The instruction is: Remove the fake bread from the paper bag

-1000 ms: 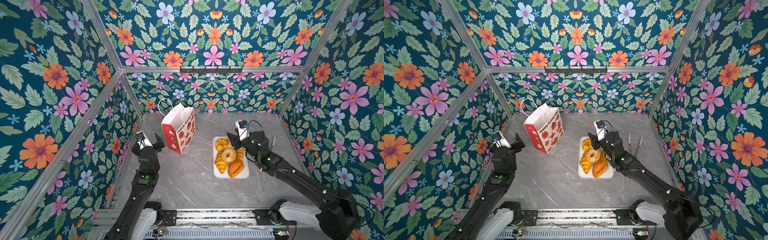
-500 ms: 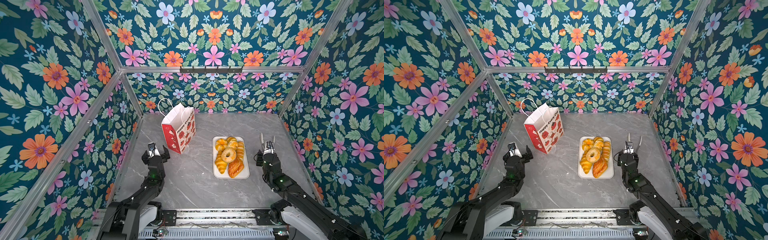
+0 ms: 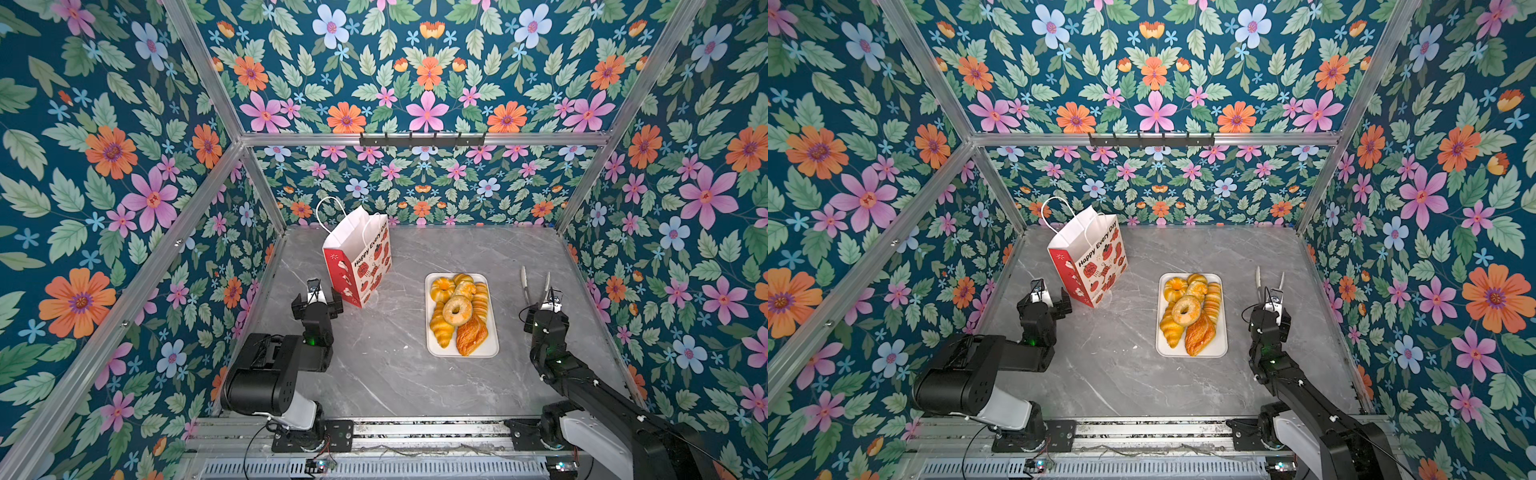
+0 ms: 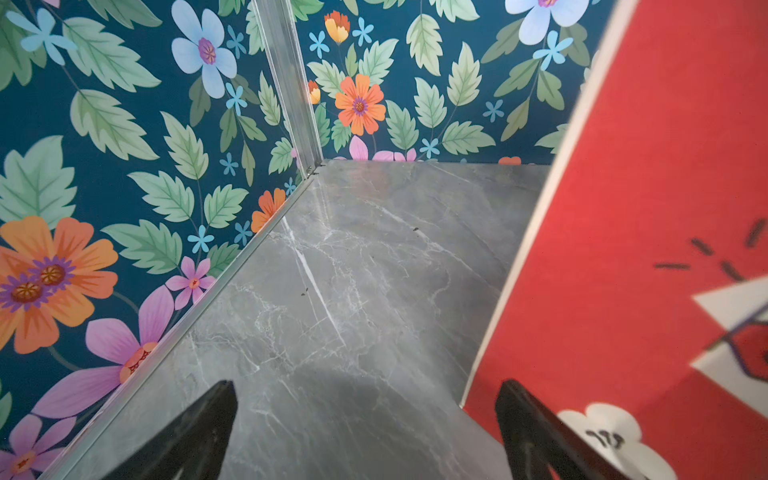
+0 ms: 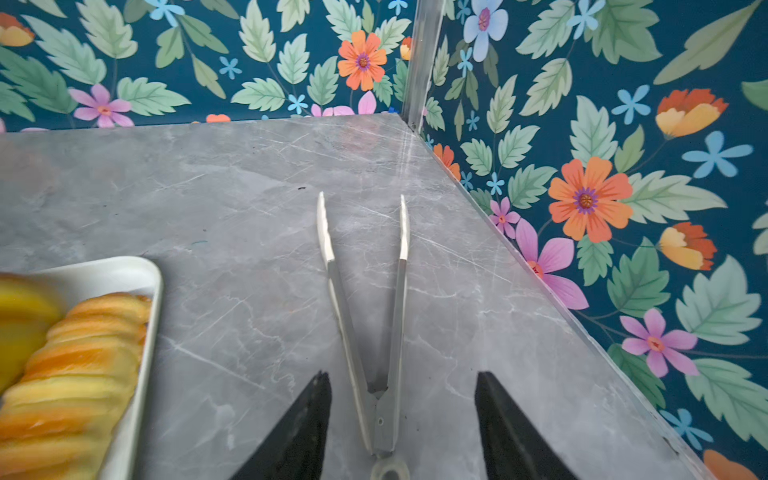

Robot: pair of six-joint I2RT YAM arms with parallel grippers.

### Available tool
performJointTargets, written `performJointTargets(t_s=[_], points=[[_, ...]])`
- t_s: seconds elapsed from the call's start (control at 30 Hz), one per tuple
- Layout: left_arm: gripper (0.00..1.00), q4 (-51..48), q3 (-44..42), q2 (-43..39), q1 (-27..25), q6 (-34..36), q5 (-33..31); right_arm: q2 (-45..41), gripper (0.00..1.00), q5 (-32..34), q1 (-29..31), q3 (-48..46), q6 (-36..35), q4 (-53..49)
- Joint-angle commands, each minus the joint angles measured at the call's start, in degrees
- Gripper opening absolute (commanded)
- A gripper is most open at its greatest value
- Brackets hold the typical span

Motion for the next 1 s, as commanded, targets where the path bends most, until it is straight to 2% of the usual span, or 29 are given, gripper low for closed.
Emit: performJointTargets(t_s=[0.0, 0.13, 0.27, 0.33, 0.43, 0.53, 0.6, 0.67, 0.97], points=[[1.0, 7.6, -0.4, 2.7, 1.6, -1.3, 3.1, 2.3, 0.57, -4.5, -2.8, -0.4, -0.8, 7.3], [1.0, 6.6, 0.1, 3.8, 2.4, -1.8, 4.4, 6.5, 0.56, -8.8, -6.3, -0.7, -0.7, 11.8], [1.0, 8.2, -0.1, 4.3, 2.4, -1.4, 4.5, 10.3, 0.57, -11.8, -6.6, 0.9, -3.1, 13.9], [1.0, 8.2, -0.1, 4.1, 2.4, -1.3, 4.4, 13.3, 0.58, -12.4, -6.8, 0.8, -5.2, 19.0], [1.0, 8.5, -0.3, 4.2, 2.4, -1.1, 4.3, 16.5, 0.56, -12.1, -7.1, 4.0, -6.3, 16.1], [1.0, 8.5, -0.3, 4.2, 2.4, -1.1, 4.3, 15.1, 0.53, -15.4, -7.1, 3.2, -6.4, 15.7], [1.0, 8.5, -0.3, 4.2, 2.4, -1.1, 4.2, 13.1, 0.53, -17.7, -7.1, 2.0, -4.0, 15.3], [1.0, 8.5, -0.3, 4.2, 2.4, -1.0, 4.2, 12.9, 0.57, -20.6, -7.1, -0.2, -2.8, 20.7], [1.0, 8.5, -0.3, 4.2, 2.4, -1.1, 4.3, 25.8, 0.59, -21.9, -7.1, 0.5, -2.8, 32.4]])
